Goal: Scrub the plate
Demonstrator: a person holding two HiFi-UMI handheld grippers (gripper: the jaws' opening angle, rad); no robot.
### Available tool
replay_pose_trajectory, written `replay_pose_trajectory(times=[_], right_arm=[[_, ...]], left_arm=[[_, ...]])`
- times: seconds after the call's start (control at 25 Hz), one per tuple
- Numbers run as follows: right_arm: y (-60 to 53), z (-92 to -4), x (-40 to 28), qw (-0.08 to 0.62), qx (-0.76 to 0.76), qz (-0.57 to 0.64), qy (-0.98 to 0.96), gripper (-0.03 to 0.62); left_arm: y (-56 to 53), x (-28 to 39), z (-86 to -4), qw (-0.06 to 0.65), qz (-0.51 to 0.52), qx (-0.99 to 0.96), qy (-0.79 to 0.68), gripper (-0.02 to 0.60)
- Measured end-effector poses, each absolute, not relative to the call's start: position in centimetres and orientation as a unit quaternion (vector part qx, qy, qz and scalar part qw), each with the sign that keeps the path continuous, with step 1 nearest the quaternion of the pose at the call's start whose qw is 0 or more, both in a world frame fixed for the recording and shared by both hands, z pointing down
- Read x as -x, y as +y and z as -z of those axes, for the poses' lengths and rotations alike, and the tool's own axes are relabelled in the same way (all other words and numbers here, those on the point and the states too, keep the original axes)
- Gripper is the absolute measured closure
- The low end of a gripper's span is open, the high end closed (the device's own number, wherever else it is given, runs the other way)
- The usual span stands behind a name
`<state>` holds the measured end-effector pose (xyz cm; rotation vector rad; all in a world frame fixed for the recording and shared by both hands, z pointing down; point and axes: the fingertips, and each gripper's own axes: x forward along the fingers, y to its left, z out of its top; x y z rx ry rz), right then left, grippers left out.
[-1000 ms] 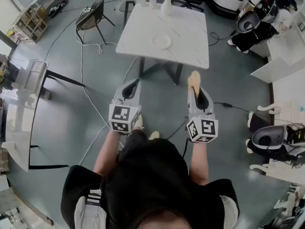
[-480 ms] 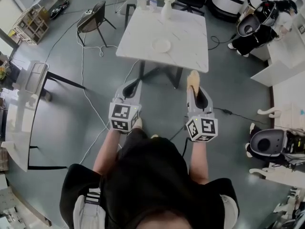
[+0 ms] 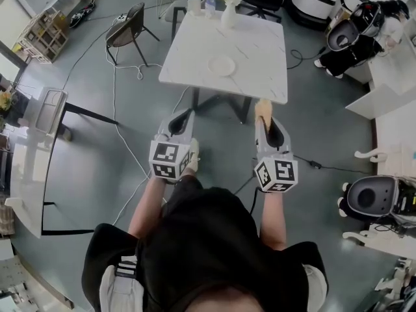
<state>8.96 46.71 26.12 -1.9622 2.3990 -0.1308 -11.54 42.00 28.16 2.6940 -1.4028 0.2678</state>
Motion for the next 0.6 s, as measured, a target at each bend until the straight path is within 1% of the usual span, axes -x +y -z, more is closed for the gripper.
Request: replay_pose_trajectory(times=[0.24,0.6], right_arm=[[41.4,-26.5,-9.5,0.012,0.639,0.043,0.768,0.502],[30.2,-26.4,-9.1,-0.006,0.651,0.055,0.757,0.502]], left_arm=[[36.0,10.7,-28.7,0.052,-0.086,-0.887,-0.450,0.575],[23.8,9.8,-29.1,0.071,-0.089,-0.898,-0.425,0.575]])
